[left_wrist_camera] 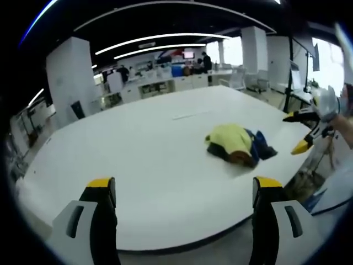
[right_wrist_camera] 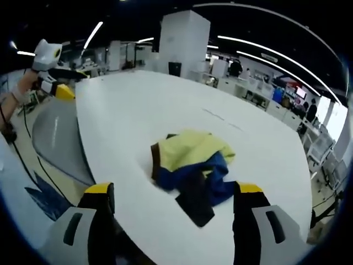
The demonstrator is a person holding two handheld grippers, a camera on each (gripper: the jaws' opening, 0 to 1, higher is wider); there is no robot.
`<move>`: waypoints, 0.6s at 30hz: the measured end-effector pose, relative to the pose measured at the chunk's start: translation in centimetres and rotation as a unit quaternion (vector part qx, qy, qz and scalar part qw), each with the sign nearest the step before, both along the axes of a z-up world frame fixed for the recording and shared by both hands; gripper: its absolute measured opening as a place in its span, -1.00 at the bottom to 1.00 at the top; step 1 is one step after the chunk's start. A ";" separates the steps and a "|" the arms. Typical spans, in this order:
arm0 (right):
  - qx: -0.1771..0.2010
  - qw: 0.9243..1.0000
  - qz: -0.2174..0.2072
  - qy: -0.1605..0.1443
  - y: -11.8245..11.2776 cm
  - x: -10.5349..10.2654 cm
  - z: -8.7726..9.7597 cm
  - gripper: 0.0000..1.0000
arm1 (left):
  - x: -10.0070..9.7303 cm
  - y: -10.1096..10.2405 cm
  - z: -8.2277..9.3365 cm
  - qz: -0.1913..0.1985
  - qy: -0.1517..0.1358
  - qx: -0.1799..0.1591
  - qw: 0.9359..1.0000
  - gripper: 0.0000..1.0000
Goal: Fold the garment on the visible template until the final outline fits inside the template.
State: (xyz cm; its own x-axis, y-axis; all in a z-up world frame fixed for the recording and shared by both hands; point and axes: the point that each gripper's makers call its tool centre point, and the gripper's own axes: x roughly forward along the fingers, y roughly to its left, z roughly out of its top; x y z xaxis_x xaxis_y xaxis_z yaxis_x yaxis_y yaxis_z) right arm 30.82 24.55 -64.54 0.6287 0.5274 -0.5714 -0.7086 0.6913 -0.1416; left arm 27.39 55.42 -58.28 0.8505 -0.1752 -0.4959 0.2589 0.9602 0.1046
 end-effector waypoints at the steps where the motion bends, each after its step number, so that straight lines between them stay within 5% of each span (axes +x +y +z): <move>1: 0.000 1.000 0.003 -0.001 0.2 0.0 -0.1 0.72 | 0.0 0.0 0.0 0.000 0.000 0.000 1.000 0.99; 18: 0.013 0.999 0.039 0.004 2.7 0.7 -2.0 0.45 | -0.2 0.5 -0.5 0.007 0.007 0.002 1.000 0.98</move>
